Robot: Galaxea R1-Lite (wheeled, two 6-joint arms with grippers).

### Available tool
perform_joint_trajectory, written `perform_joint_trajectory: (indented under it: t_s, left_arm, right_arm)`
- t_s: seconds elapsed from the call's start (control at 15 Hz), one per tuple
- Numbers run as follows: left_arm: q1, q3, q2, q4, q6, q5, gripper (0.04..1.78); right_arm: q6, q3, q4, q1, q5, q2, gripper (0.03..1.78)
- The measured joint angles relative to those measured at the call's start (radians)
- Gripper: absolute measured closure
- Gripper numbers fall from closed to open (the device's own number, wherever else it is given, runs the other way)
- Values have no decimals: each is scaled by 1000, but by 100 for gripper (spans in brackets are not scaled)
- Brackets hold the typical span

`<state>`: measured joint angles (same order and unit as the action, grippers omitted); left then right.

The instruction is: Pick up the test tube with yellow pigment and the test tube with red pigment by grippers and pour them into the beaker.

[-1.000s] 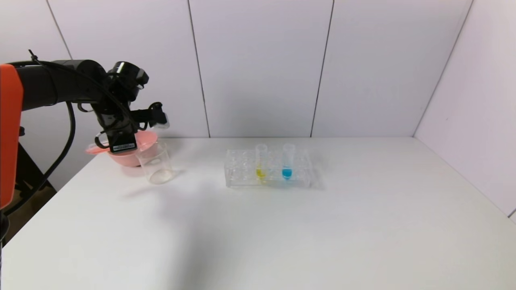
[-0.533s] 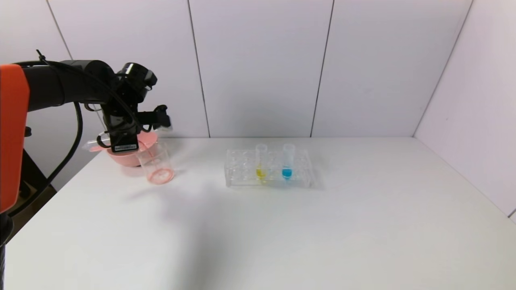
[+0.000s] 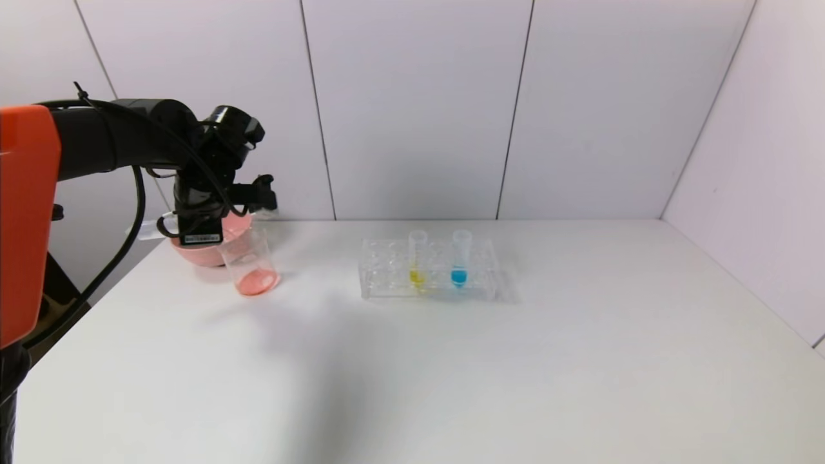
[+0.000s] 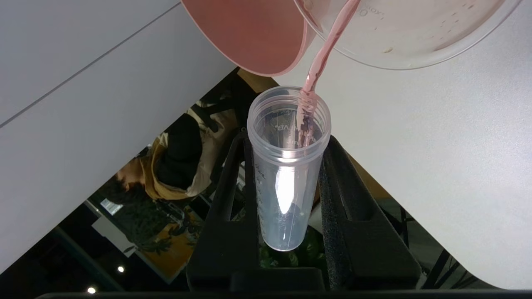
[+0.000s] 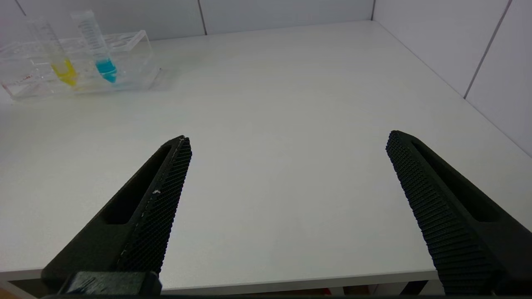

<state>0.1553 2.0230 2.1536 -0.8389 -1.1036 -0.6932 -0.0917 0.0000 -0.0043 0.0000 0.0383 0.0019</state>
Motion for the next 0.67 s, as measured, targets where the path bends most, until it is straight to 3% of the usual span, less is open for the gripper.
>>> perform_joint_trajectory:
  t_s: [0.33,0.67]
  left_arm:
    - [13,0,-1,-25,-12,-61,138]
    - [21,0,-19,-20,1,-37,138]
  right_arm:
    - [0,0,0,0,0,0,10]
    - [0,0,0,0,0,0,10]
